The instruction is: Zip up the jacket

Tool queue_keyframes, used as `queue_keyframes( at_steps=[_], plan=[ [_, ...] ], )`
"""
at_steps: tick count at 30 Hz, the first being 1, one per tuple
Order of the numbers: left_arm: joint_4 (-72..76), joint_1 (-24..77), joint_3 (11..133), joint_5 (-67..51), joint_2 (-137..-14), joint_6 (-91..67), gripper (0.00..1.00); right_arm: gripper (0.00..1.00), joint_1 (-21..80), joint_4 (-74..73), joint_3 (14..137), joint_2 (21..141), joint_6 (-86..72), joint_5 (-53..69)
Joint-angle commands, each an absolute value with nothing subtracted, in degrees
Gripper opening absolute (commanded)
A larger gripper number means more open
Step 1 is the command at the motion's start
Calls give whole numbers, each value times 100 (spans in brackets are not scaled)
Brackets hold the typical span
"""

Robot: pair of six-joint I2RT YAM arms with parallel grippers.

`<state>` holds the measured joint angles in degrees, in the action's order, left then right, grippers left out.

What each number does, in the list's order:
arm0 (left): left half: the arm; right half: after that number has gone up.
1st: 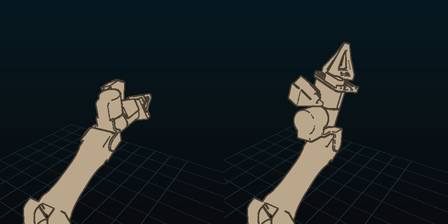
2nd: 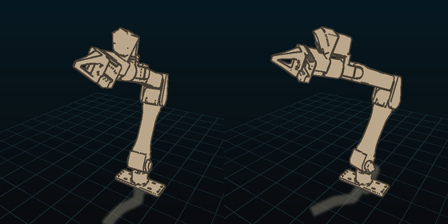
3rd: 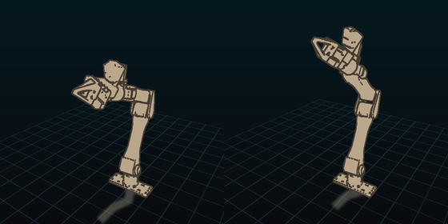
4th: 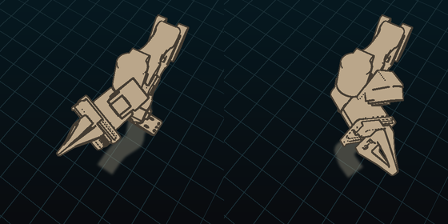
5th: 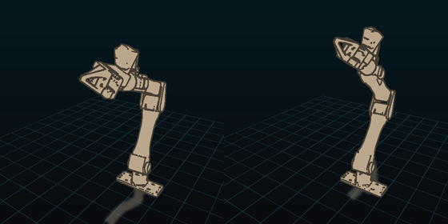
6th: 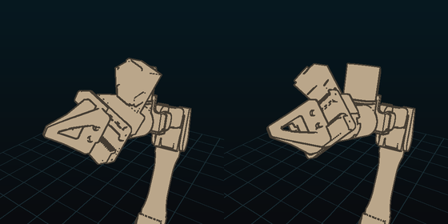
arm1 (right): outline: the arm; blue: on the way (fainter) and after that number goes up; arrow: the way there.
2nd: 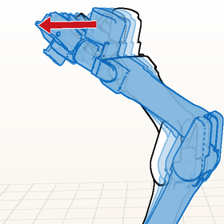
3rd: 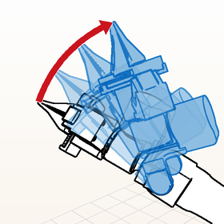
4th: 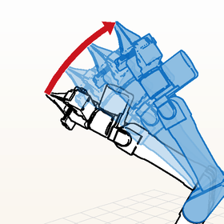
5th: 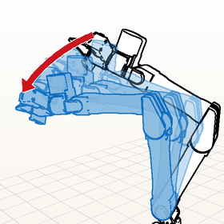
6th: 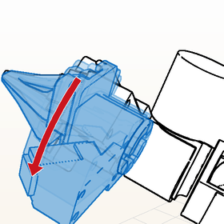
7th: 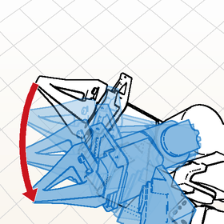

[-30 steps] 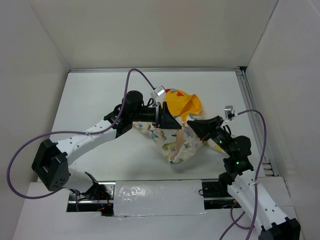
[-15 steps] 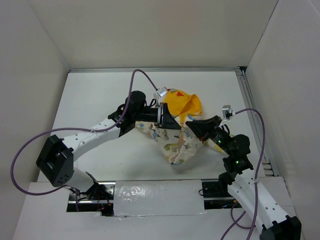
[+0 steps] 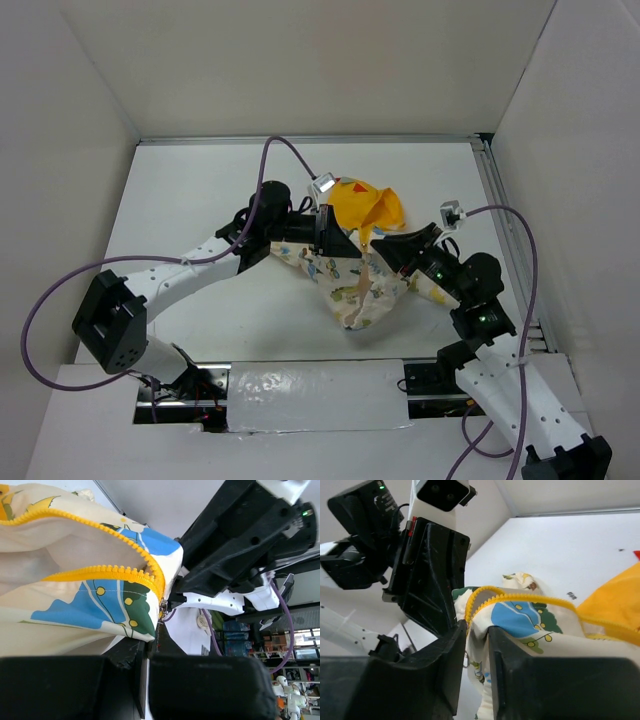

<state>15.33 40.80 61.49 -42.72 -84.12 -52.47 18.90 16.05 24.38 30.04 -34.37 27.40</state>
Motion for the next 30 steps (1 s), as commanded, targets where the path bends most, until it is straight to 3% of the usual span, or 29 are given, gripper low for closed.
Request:
queue_keyframes(
  at_steps=[1,5,11,22,30],
  plan=[
    [1583,4096,6187,-4290,-8183,-5168,0,34,1898,766,3093,3137,-2858,2539],
    [1442,4087,6266,-4070,-8183,-5299,0,55,1907,36,3497,3392,-2540,3320],
    [1433,4078,6275,-3832,-8112,-5528,0,62,1916,-290,3437,3296,-2575,3401],
    [1415,4078,6284,-3656,-8104,-5713,0,63,1907,-53,3015,3252,-3102,3709],
    [1512,4078,6267,-3788,-8112,-5739,0,56,1907,632,2821,3163,-3542,3586]
  ],
)
